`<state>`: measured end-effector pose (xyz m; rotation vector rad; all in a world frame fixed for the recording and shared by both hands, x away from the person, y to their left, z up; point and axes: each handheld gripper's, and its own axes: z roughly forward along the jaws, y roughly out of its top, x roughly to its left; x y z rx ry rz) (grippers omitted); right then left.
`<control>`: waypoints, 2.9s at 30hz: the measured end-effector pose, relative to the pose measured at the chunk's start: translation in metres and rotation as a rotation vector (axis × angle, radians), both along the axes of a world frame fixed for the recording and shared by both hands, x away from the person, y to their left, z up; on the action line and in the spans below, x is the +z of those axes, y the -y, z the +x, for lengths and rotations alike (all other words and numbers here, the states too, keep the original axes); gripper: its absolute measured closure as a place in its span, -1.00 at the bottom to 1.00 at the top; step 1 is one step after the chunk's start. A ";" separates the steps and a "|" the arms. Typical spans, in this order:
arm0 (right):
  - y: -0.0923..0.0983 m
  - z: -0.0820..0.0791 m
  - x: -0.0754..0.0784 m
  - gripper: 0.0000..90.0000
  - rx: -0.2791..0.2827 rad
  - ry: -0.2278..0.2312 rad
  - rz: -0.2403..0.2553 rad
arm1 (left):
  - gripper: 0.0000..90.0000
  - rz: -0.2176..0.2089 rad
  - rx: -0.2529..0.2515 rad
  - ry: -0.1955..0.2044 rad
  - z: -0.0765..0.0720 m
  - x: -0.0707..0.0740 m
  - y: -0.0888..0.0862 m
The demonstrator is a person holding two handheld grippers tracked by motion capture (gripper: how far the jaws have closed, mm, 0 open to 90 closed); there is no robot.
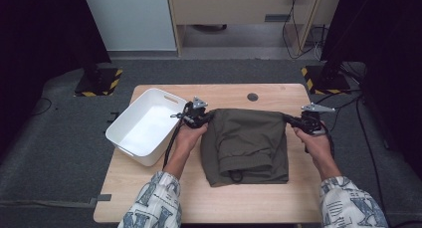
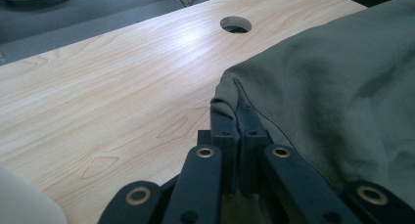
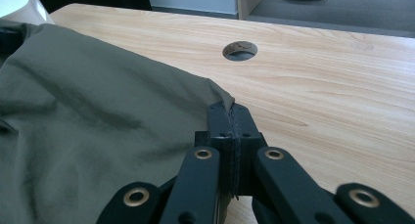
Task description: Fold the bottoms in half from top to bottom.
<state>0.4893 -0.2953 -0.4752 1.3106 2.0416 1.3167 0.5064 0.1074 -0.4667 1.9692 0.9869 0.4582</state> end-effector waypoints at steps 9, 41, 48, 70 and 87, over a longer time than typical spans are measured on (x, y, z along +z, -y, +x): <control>-0.003 0.001 0.007 1.00 -0.009 0.014 0.008 | 0.94 -0.062 0.000 -0.008 -0.002 0.005 -0.005; -0.010 0.010 0.038 1.00 -0.066 0.067 -0.005 | 0.94 -0.044 0.003 0.078 0.005 0.044 -0.005; -0.012 0.010 0.043 1.00 -0.058 0.073 -0.017 | 0.94 -0.028 0.022 0.069 0.006 0.046 -0.004; -0.014 0.013 0.057 1.00 -0.064 0.090 -0.019 | 0.94 -0.042 0.042 0.075 0.012 0.059 0.000; -0.016 0.012 0.061 1.00 -0.033 0.103 0.009 | 0.93 -0.040 0.024 0.084 0.011 0.064 -0.003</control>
